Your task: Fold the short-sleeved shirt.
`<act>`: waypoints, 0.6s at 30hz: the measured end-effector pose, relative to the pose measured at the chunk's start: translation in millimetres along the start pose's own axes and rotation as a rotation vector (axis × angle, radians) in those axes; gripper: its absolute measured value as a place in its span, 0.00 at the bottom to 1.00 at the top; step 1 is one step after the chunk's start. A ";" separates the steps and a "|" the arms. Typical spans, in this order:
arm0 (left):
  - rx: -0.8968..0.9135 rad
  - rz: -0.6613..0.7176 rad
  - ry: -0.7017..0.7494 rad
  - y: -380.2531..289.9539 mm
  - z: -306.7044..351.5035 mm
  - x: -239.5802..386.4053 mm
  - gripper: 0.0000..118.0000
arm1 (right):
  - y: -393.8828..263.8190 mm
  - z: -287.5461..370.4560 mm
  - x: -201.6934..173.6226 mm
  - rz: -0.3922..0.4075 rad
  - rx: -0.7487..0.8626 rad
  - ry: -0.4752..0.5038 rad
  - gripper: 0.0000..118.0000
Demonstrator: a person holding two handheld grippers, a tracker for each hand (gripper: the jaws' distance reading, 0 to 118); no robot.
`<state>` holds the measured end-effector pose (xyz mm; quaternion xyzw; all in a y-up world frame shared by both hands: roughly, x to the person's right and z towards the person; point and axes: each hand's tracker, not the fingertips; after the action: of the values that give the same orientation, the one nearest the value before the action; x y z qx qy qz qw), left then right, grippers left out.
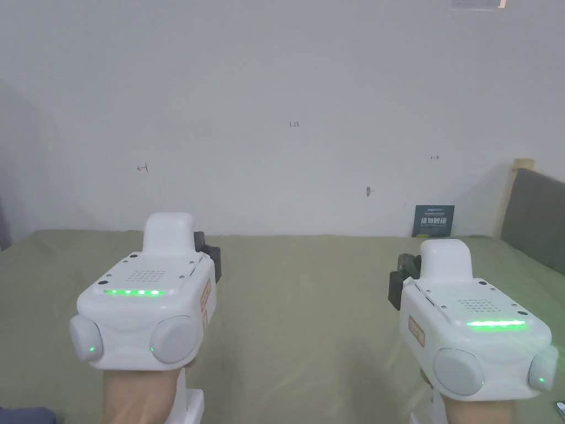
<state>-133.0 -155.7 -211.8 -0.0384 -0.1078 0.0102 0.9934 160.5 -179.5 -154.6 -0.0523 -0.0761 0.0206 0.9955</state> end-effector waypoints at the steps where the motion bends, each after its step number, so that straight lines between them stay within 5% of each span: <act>1: 0.000 -0.005 0.004 -0.1 0.0 0.2 0.00 | 1.1 -0.8 1.3 -0.006 0.002 0.003 0.01; 4: 0.003 -0.016 0.012 -0.7 -1.9 -0.1 0.06 | 4.7 -2.6 2.5 -0.012 0.007 -0.004 0.05; 5: 0.003 -0.012 0.013 -1.0 -2.0 -0.7 0.21 | 5.4 -3.4 2.7 -0.013 0.008 -0.006 0.18; 6: 0.000 -0.006 0.011 -1.0 -2.6 -1.1 0.51 | 6.1 -4.2 3.3 -0.010 0.008 -0.005 0.44; 7: -0.006 -0.004 0.011 -0.9 -5.2 -1.8 0.94 | 7.2 -5.6 3.9 -0.006 0.004 0.002 0.85; 8: -0.027 -0.012 0.009 -0.8 -8.9 -1.5 1.00 | 7.7 -7.9 3.7 -0.005 -0.003 -0.002 1.00; 15: -0.027 -0.083 0.065 2.5 -8.4 9.8 1.00 | 9.4 -7.1 0.3 0.001 0.018 -0.003 1.00; 18: -0.032 -0.006 0.046 5.4 -8.7 -1.8 1.00 | 10.4 -5.9 2.0 0.009 0.015 0.001 1.00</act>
<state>-132.9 -151.1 -221.1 -0.0541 -0.0853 0.0047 0.9949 163.1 -169.6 -161.2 -0.0450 -0.0750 0.0257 0.9958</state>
